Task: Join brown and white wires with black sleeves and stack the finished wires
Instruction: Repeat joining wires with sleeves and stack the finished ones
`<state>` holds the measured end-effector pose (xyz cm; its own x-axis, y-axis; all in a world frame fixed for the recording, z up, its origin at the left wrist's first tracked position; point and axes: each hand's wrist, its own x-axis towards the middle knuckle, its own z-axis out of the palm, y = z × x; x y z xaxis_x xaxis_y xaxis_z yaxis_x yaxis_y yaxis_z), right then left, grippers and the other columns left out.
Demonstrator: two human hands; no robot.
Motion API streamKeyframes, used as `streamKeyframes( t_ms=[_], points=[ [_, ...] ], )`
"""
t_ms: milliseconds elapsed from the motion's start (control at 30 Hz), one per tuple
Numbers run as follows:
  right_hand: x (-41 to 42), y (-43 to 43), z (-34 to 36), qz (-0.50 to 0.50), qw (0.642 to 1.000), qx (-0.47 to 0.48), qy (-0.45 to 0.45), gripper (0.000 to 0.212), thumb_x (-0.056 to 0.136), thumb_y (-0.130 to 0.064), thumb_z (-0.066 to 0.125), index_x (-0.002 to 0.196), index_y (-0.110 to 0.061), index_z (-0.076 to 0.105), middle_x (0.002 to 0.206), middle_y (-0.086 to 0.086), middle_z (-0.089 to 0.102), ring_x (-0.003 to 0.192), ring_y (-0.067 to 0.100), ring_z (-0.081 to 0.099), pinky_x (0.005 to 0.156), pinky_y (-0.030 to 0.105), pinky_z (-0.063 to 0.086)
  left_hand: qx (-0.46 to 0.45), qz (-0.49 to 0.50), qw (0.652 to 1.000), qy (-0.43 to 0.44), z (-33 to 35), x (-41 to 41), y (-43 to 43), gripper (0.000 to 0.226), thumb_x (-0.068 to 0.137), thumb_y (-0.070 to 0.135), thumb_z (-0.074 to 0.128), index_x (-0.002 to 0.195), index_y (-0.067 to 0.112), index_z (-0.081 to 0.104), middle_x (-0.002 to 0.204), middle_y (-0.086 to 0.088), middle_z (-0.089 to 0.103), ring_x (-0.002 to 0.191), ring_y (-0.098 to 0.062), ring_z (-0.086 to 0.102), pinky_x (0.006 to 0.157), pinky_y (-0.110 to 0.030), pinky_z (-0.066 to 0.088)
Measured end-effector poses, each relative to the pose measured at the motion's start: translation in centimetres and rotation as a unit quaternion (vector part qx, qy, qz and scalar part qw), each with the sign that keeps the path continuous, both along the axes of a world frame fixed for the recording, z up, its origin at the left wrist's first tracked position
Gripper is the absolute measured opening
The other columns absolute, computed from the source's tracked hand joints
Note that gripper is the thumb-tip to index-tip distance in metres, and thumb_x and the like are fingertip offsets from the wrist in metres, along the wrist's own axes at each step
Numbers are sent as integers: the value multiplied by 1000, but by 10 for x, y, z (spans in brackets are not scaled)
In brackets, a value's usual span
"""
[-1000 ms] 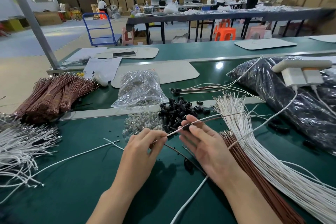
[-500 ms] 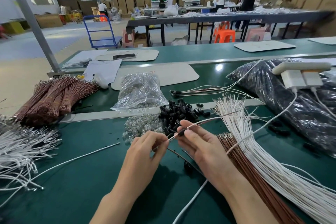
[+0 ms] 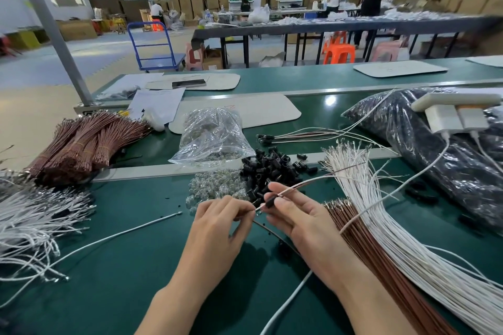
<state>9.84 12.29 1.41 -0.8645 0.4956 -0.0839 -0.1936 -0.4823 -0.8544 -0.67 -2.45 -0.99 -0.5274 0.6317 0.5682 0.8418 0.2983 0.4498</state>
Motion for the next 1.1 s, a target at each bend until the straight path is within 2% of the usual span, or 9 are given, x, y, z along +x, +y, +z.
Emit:
streamKeyframes(
  t_ms=[67, 167, 233, 333, 433, 533, 633, 833, 1100],
  points=[
    [0, 3, 0, -10, 1000, 1, 0, 27, 95, 0, 58, 106, -14, 78, 106, 13, 75, 95, 21, 72, 77, 25, 59, -8, 2, 1000, 26, 0, -1, -1, 10, 102, 34, 56, 102, 30, 66, 97, 23, 64, 91, 2, 58, 106, -28, 33],
    [2, 12, 0, -42, 999, -20, 16, 27, 95, 1, 57, 109, -11, 76, 105, 13, 75, 92, 21, 72, 77, 26, 60, -56, 9, 997, 44, -3, -8, -5, 12, 100, 30, 61, 106, 27, 70, 102, 20, 70, 106, -3, 61, 119, -40, 25],
    [2, 14, -2, -46, 999, -21, 20, 27, 94, 1, 57, 110, -11, 76, 106, 13, 74, 92, 21, 72, 77, 26, 60, -85, 17, 995, 54, -5, -12, -7, 9, 98, 26, 67, 104, 28, 72, 102, 18, 70, 113, -6, 60, 121, -48, 20],
    [1, 11, -5, -34, 999, -3, 17, 26, 94, -2, 59, 107, -15, 78, 106, 11, 75, 93, 20, 72, 76, 25, 59, -82, 34, 991, 98, -6, -12, -6, 7, 95, 21, 70, 100, 26, 72, 92, 15, 67, 97, -12, 64, 117, -49, 30],
    [-2, 8, -7, -19, 999, 23, 11, 28, 95, -4, 60, 108, -21, 79, 107, 9, 75, 95, 19, 72, 77, 24, 57, -39, 45, 989, 136, -5, -10, -1, 9, 99, 23, 63, 100, 23, 71, 88, 12, 65, 83, -14, 63, 108, -39, 39],
    [-2, 7, -9, -5, 999, 48, 5, 30, 95, -6, 60, 110, -25, 78, 109, 7, 75, 98, 18, 72, 78, 22, 56, -17, 48, 986, 158, -2, -4, 1, 14, 99, 27, 59, 102, 23, 72, 86, 11, 64, 76, -15, 60, 94, -37, 44],
    [-2, 4, -11, 6, 996, 89, -6, 31, 98, -6, 60, 111, -29, 77, 110, 6, 75, 102, 17, 72, 81, 22, 56, -17, 35, 985, 165, 1, 2, 5, 19, 101, 29, 56, 106, 22, 73, 89, 11, 67, 79, -14, 62, 89, -37, 46],
    [-2, 8, -9, -29, 997, 73, 2, 28, 96, -6, 60, 106, -25, 78, 105, 6, 76, 95, 17, 72, 78, 22, 56, -20, 69, 995, 62, 4, 0, -1, 32, 104, 35, 49, 126, 21, 67, 119, 9, 67, 108, -14, 58, 97, -29, 39],
    [-1, 10, -8, -63, 997, 39, 11, 24, 97, -4, 59, 106, -16, 77, 100, 8, 75, 89, 19, 71, 78, 25, 59, 13, 34, 996, -83, 2, -6, -5, 14, 98, 21, 63, 109, 28, 69, 101, 23, 63, 99, -2, 59, 89, -24, 48]
  ],
)
